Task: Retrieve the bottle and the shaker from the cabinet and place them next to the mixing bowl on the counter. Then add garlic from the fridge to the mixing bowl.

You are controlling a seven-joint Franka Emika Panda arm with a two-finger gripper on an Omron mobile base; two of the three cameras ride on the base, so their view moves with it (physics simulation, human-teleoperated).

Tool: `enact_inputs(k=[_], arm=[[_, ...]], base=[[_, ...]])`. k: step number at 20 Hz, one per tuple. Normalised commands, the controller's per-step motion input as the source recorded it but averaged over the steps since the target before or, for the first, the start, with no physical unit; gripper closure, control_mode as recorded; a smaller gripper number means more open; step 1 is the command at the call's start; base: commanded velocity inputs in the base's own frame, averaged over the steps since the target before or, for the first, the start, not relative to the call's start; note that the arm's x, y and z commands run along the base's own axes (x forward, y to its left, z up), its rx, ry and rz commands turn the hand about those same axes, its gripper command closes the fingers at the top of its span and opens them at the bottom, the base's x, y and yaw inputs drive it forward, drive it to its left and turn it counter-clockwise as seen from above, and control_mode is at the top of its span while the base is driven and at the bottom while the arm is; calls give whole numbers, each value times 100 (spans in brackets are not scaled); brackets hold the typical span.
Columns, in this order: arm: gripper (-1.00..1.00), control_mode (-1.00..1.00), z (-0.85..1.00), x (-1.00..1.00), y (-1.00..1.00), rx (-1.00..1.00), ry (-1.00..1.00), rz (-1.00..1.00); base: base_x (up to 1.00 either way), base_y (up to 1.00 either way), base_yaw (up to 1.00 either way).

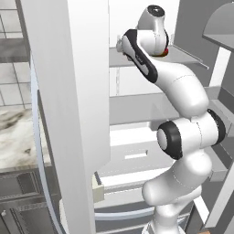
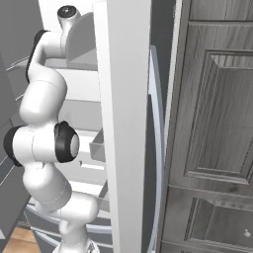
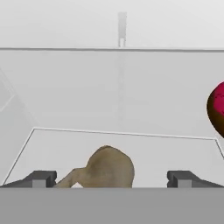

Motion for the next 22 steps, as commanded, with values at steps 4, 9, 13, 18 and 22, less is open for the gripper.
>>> enact_inputs(k=[4,9,13,18,22], arm=[[-100,-100,0,0,0,0,0,0],[-100,-100,-23,0,0,0,4,0],[-100,-100,-23,0,0,0,4,0],[-100,-100,-1,2,0,0,0,0],[-100,-100,0,13,0,0,0,0]], base=[[0,0,0],[0,0,0],[0,0,0],[0,0,0],[0,0,0]])
